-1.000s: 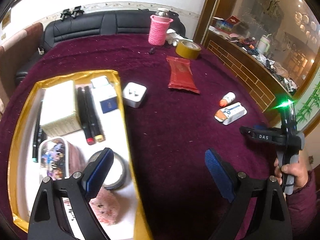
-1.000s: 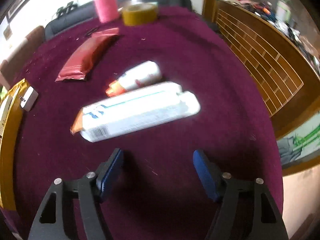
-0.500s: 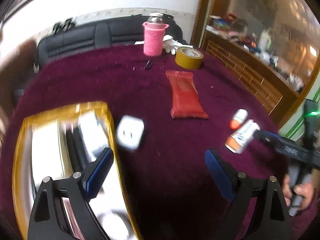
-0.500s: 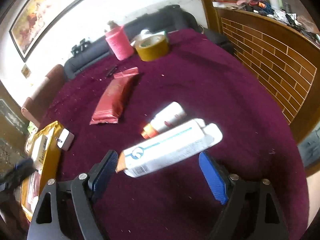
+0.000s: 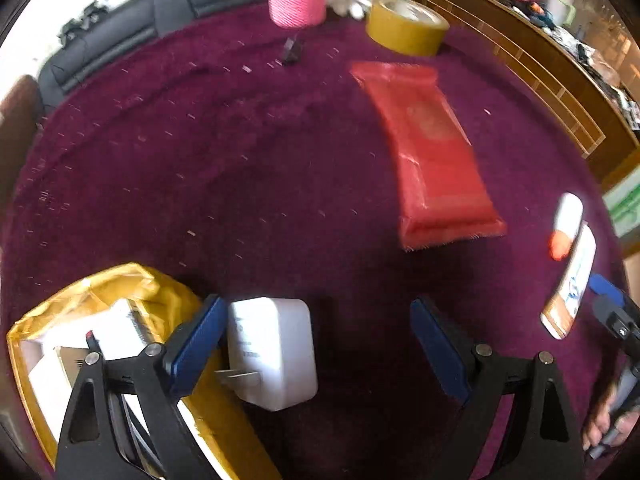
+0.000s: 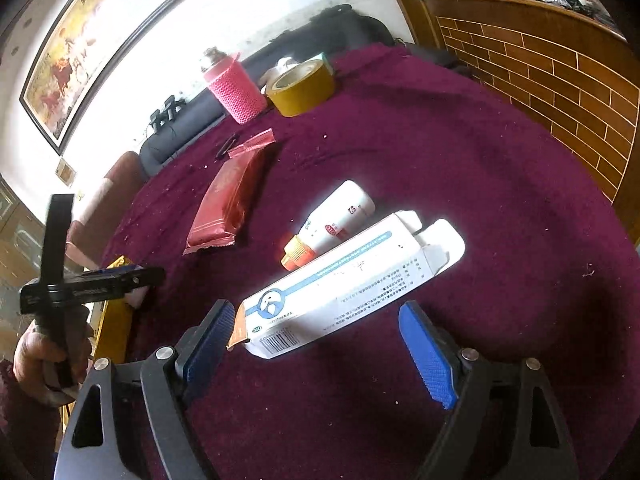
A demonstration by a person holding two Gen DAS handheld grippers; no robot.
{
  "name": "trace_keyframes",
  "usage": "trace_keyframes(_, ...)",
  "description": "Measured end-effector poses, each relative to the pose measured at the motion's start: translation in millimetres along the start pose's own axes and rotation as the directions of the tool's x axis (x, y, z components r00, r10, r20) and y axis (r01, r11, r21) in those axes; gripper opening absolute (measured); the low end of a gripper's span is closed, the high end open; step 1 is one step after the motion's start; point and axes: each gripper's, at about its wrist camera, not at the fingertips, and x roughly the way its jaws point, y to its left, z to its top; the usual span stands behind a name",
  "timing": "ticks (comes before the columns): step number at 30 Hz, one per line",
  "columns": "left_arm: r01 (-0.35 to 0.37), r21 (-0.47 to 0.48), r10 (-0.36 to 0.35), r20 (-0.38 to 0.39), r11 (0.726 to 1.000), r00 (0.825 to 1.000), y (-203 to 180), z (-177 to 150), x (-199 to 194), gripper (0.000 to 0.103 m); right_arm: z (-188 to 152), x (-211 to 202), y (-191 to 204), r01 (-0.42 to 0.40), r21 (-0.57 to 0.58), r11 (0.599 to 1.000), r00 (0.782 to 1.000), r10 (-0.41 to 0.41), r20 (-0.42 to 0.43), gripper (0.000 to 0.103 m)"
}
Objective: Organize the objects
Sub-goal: 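Reach the left tool to the white plug adapter while the right tool approaches the dropper bottle, then grasp the white plug adapter with the left tool while the right tool grasps the orange-capped dropper bottle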
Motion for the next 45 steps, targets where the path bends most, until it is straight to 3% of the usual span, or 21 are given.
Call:
trace_keyframes(3, 0.079, -0.008, -0.079, -0.049, 0.997, 0.996, -2.6, -3.0, -1.5, 0.092, -0.3, -0.3, -0.6, 0.0, -0.004, 1.0, 1.0, 0.0, 0.0, 0.09)
trace_keyframes(4, 0.169, -0.032, -0.171, -0.084, 0.985, 0.982, -2.7, -4.7, -0.2, 0.092, -0.5, -0.2, -0.8, -0.001, -0.005, 1.0, 1.0, 0.001, 0.0, 0.09)
trace_keyframes(6, 0.272, -0.043, -0.275, -0.094, 0.961, 0.957, -8.1, -7.4, -6.3, 0.092, -0.6, -0.3, -0.9, -0.003, -0.002, 1.0, 1.0, 0.003, 0.001, 0.09)
trace_keyframes(9, 0.301, -0.062, -0.306, -0.077, 0.952, 0.949, -8.0, -11.4, -15.1, 0.092, 0.0, -0.5, -1.7, -0.006, 0.002, 1.0, 1.0, 0.006, 0.001, 0.09)
trace_keyframes(11, 0.262, -0.068, -0.265, -0.042, 0.963, 0.963, -6.1, -15.3, -22.4, 0.092, -0.2, -1.0, -2.0, -0.006, 0.001, 1.0, 1.0, 0.006, 0.001, 0.09)
trace_keyframes(12, 0.199, -0.041, -0.2, -0.022, 0.979, 0.98, -8.4, -19.0, -26.0, 0.092, -0.3, -1.0, -2.0, -0.007, 0.001, 1.0, 1.0, 0.007, 0.002, 0.09)
trace_keyframes(14, 0.071, 0.065, -0.072, 0.008, 0.995, 0.997, -20.0, -30.6, -29.5, 0.092, -0.4, -0.9, -1.9, -0.006, 0.002, 1.0, 1.0, 0.006, 0.003, 0.09)
trace_keyframes(15, 0.041, 0.106, -0.043, 0.016, 0.993, 0.999, -25.2, -33.2, -29.0, 0.092, -0.3, -1.1, -1.9, -0.005, 0.003, 1.0, 1.0, 0.005, 0.003, 0.091)
trace_keyframes(22, -0.058, 0.387, 0.053, 0.022, 0.92, 0.998, -66.9, -76.1, -20.8, 0.09, -0.6, -1.1, -1.5, -0.005, 0.004, 1.0, 1.0, 0.005, 0.004, 0.091)
trace_keyframes(23, -0.061, 0.387, 0.05, 0.041, 0.92, 0.998, -67.7, -81.6, -24.4, 0.087, -0.7, -1.0, -1.5, -0.004, 0.003, 1.0, 1.0, 0.004, 0.004, 0.091)
trace_keyframes(24, -0.052, 0.379, 0.039, 0.042, 0.924, 0.998, -66.8, -80.8, -26.9, 0.072, -0.7, -1.1, -1.5, -0.004, 0.003, 1.0, 1.0, 0.004, 0.004, 0.091)
trace_keyframes(25, -0.036, 0.363, 0.022, 0.041, 0.931, 0.999, -65.0, -79.3, -28.4, 0.045, -0.8, -1.2, -1.5, -0.004, 0.004, 1.0, 1.0, 0.004, 0.004, 0.091)
trace_keyframes(26, -0.002, 0.333, -0.012, 0.039, 0.943, 0.999, -62.1, -78.1, -32.0, 0.042, -0.8, -1.1, -1.4, -0.004, 0.004, 1.0, 1.0, 0.004, 0.004, 0.091)
trace_keyframes(33, -0.002, 0.304, -0.025, 0.085, 0.953, 0.996, -73.6, -94.4, -40.4, 0.04, -0.4, -1.1, -0.6, 0.004, -0.003, 1.0, 1.0, -0.004, 0.006, 0.091)
trace_keyframes(35, -0.006, 0.31, -0.026, 0.098, 0.951, 0.995, -81.0, -90.1, -37.2, 0.053, -0.5, -1.0, 0.3, 0.01, -0.007, 1.0, 1.0, -0.01, 0.006, 0.091)
trace_keyframes(36, -0.009, 0.307, -0.024, 0.104, 0.952, 0.994, -81.9, -87.8, -36.8, 0.068, -0.2, -1.1, 0.5, 0.012, -0.009, 1.0, 1.0, -0.012, 0.006, 0.091)
trace_keyframes(39, -0.05, 0.318, 0.017, 0.108, 0.947, 0.994, -88.1, -79.4, -28.2, 0.071, 0.3, -0.8, -0.2, 0.012, -0.009, 1.0, 1.0, -0.012, 0.007, 0.091)
trace_keyframes(41, -0.065, 0.333, 0.035, 0.096, 0.94, 0.995, -93.0, -78.9, -23.4, 0.059, 0.1, -0.7, -0.8, 0.01, -0.006, 1.0, 1.0, -0.009, 0.008, 0.091)
trace_keyframes(42, -0.073, 0.334, 0.041, 0.1, 0.94, 0.994, -94.1, -79.4, -25.0, 0.04, 0.5, -0.8, -1.5, 0.007, -0.004, 1.0, 1.0, -0.007, 0.008, 0.091)
trace_keyframes(45, -0.075, 0.304, 0.04, 0.119, 0.95, 0.992, -91.3, -81.9, -31.6, 0.038, 0.7, -1.3, -3.0, -0.001, 0.005, 1.0, 1.0, 0.001, 0.009, 0.091)
